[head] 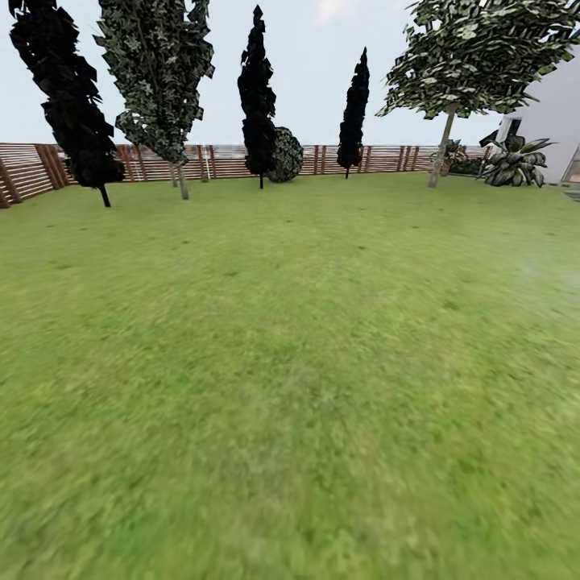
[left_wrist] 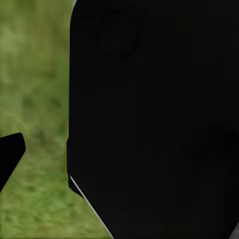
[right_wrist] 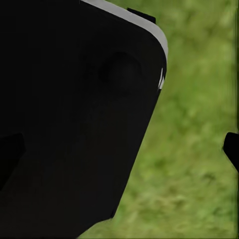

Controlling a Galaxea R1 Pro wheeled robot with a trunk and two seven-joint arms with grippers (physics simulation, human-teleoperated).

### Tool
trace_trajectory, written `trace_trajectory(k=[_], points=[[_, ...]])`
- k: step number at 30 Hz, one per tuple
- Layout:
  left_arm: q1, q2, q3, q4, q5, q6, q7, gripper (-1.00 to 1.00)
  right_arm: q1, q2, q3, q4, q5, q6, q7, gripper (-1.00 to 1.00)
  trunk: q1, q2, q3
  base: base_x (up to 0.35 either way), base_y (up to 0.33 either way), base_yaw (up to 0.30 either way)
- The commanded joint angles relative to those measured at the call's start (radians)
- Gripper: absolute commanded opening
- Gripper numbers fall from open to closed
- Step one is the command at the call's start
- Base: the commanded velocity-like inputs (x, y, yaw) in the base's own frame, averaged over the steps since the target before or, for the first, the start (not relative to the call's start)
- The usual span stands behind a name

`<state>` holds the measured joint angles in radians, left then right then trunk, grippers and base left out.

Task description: Take the three Easter eggs out of the wicker basket on the lawn in the garden, then place them on the lawn next to a single tree (choose any tree) so that all three eggs are next to the same tree and none are left in the basket.

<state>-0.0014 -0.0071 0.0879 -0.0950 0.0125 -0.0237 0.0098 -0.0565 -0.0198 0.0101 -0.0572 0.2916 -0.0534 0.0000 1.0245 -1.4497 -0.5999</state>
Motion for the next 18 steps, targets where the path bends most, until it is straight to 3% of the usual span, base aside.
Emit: trace_trajectory(k=[1, 18], points=[[0.000, -0.001, 0.007, 0.000, 0.001, -0.002, 0.001, 1.00, 0.000, 0.000, -0.001, 0.000, 0.005, -0.004, 0.000, 1.00, 0.001, 0.000, -0.001, 0.326, 0.000, 0.000], [0.000, -0.001, 0.007, 0.000, 0.001, -0.002, 0.001, 1.00, -0.001, -0.002, -0.001, -0.004, 0.012, -0.005, -0.002, 1.00, 0.001, 0.000, -0.001, 0.326, 0.000, 0.000]])
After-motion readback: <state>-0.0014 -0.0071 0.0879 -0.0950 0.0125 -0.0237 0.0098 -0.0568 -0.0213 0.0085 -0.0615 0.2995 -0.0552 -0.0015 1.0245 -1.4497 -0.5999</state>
